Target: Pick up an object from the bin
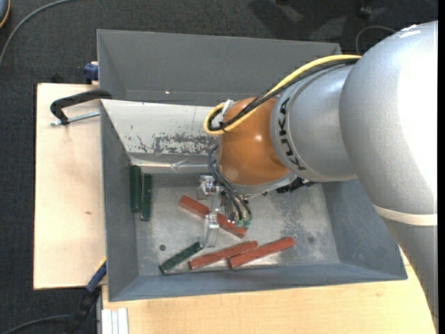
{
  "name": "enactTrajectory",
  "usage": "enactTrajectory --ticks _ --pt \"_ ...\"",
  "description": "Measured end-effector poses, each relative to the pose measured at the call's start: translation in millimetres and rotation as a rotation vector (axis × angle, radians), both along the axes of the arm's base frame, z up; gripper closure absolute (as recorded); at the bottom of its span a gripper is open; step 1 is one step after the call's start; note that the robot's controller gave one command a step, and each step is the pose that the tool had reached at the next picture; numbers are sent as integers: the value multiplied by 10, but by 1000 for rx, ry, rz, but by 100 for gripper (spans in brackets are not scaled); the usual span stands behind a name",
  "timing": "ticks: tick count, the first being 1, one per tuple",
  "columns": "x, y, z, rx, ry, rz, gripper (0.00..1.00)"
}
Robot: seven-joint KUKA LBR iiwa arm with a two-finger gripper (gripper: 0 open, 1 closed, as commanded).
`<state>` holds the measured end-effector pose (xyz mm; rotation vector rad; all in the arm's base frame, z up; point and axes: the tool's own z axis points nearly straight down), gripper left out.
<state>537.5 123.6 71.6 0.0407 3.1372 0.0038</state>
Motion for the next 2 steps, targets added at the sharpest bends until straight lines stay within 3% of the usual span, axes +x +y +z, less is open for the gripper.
enactTrajectory --ticks 1,2 --pt "-3 2 -2 0 1 0 100" --pt "-20 14 1296 1 -10 40 100"
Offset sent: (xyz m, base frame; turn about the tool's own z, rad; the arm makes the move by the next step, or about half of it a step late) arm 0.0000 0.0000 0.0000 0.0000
